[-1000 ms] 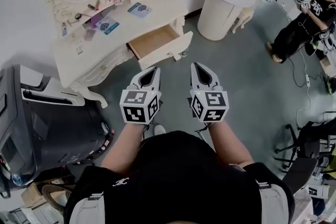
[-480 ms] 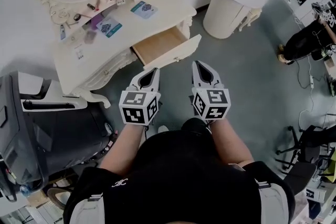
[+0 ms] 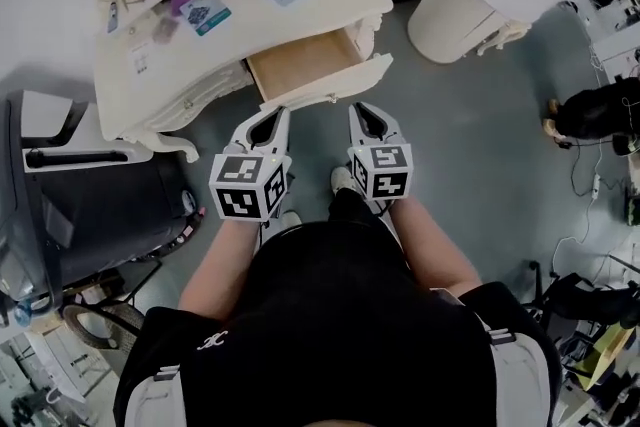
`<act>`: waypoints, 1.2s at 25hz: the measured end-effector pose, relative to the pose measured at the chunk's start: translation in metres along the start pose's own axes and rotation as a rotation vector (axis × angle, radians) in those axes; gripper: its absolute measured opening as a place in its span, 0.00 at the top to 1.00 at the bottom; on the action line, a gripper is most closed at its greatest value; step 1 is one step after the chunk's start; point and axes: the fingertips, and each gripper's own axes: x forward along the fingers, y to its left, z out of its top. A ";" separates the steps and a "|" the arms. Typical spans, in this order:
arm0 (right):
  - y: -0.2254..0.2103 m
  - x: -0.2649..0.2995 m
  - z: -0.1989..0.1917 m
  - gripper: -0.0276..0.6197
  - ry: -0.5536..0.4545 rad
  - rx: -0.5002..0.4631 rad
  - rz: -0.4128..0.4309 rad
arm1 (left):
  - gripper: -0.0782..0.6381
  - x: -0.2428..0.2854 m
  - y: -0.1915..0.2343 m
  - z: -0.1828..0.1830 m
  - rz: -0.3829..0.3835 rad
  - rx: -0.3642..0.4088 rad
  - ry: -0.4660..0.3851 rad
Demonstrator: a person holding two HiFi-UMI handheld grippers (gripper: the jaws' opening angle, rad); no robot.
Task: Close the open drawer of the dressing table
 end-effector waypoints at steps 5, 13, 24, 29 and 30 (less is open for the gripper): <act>-0.015 0.043 -0.041 0.86 0.114 0.022 0.043 | 0.88 0.008 0.004 -0.004 0.064 -0.018 0.016; -0.025 0.113 -0.112 0.82 0.305 -0.010 0.064 | 0.88 0.011 0.022 -0.018 0.189 -0.065 0.066; -0.040 0.168 -0.176 0.82 0.499 -0.027 0.087 | 0.88 0.020 0.033 -0.048 0.311 -0.148 0.116; -0.038 0.178 -0.175 0.86 0.495 -0.044 0.092 | 0.88 0.017 0.033 -0.053 0.358 -0.161 0.121; -0.040 0.180 -0.173 0.89 0.489 -0.050 0.081 | 0.88 0.015 0.034 -0.054 0.364 -0.164 0.122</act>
